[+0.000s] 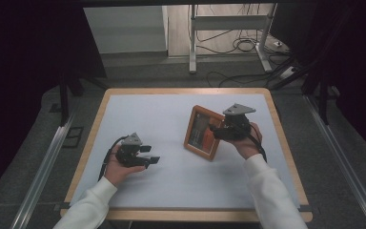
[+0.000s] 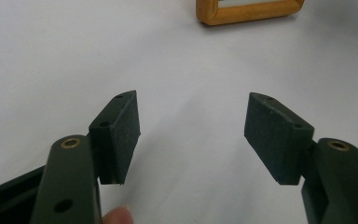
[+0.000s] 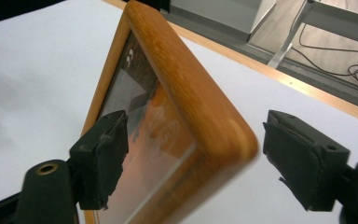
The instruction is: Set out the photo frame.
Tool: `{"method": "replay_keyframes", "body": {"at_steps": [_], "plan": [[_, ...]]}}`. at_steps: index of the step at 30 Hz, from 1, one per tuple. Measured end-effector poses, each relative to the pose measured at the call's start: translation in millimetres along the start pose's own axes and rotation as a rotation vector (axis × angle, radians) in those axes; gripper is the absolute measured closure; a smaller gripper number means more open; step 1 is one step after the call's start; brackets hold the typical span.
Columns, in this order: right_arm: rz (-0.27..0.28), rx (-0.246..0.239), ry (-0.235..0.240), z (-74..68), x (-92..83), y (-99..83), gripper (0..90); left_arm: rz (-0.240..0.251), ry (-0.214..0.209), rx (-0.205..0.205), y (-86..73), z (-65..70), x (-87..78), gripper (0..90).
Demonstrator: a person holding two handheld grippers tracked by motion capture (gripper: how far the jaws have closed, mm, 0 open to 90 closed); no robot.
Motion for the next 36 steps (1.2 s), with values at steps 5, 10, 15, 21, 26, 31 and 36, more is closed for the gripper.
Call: {"method": "replay_keyframes", "body": {"at_steps": [5, 10, 15, 21, 26, 31, 36], "plan": [[0.048, 0.048, -0.001, 1.8, -18.5, -6.0, 20.7, 0.009, 0.013, -0.006, 0.6, -0.3, -0.4, 34.1], [0.076, 0.078, 0.006, 1.9, -36.7, -20.6, 20.4, 0.011, 0.019, -0.004, 1.0, 2.0, 0.1, 33.9], [0.084, 0.093, 0.02, -3.7, -47.4, -38.7, 22.7, 0.021, 0.03, -0.005, 2.6, 3.6, -0.9, 33.8], [0.068, 0.08, 0.054, -17.8, -52.3, -63.5, 33.1, 0.026, 0.036, -0.017, 1.1, 7.7, -0.6, 33.8], [0.042, 0.068, 0.109, -29.2, -52.5, -80.1, 50.1, 0.027, 0.05, -0.015, -0.7, 10.4, -2.4, 33.8], [0.014, 0.044, 0.13, -35.1, -49.0, -89.6, 64.9, 0.031, 0.051, -0.012, -2.8, 13.2, -3.3, 33.8], [-0.006, 0.034, 0.154, -41.7, -43.6, -93.6, 82.4, 0.023, 0.045, 0.004, -4.3, 15.3, -1.8, 33.8]]}}
Point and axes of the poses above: each handheld gripper's, and its own axes: x roughly forward along the jaws, y roughly out of its top, z roughly to its right, the point moved 6 cm from there along x, roughly forward along the jaws, and after that the axes turned 2 degrees about -y, right-handed, at the moved point
